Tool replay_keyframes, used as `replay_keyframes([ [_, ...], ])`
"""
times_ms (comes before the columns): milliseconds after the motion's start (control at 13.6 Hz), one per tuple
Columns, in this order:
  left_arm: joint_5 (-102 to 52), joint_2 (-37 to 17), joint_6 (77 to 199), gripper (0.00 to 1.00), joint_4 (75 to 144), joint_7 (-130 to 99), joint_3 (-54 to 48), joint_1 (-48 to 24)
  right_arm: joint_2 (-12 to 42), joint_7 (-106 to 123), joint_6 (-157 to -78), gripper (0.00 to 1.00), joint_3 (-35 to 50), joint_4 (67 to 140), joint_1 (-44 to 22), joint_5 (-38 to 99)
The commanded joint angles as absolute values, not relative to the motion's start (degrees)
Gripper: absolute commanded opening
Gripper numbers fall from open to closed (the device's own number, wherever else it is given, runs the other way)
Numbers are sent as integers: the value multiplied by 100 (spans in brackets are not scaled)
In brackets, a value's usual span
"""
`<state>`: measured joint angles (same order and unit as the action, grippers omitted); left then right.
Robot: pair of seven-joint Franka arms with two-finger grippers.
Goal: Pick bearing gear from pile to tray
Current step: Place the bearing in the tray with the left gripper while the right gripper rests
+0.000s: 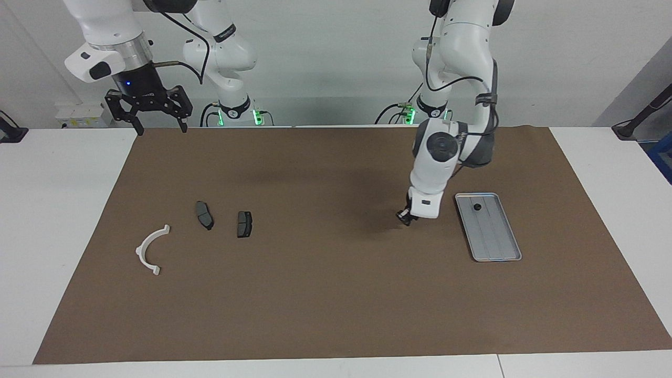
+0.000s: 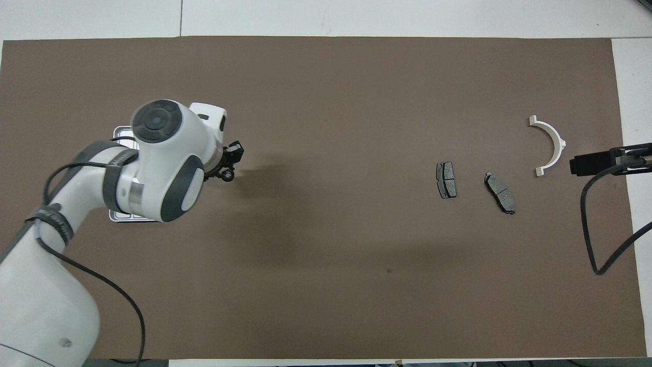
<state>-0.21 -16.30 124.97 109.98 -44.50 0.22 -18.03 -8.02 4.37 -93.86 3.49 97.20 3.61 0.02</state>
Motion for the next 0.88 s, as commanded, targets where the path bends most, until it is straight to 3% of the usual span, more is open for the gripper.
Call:
replay_keyframes([
  [0,53,-1450,12349,0,11083,-3423,-53,-1092,-844,598,-9352,100,448,9826,527,123],
  [441,44,-1476,12471,0,11092,-1506,-44,-124,-809,598,-9334,100,448,9817,589,123],
  [809,44,-1757,13182,0,11092,-1327,-44,96,-791,-482,-9352,100,553,9817,536,123],
])
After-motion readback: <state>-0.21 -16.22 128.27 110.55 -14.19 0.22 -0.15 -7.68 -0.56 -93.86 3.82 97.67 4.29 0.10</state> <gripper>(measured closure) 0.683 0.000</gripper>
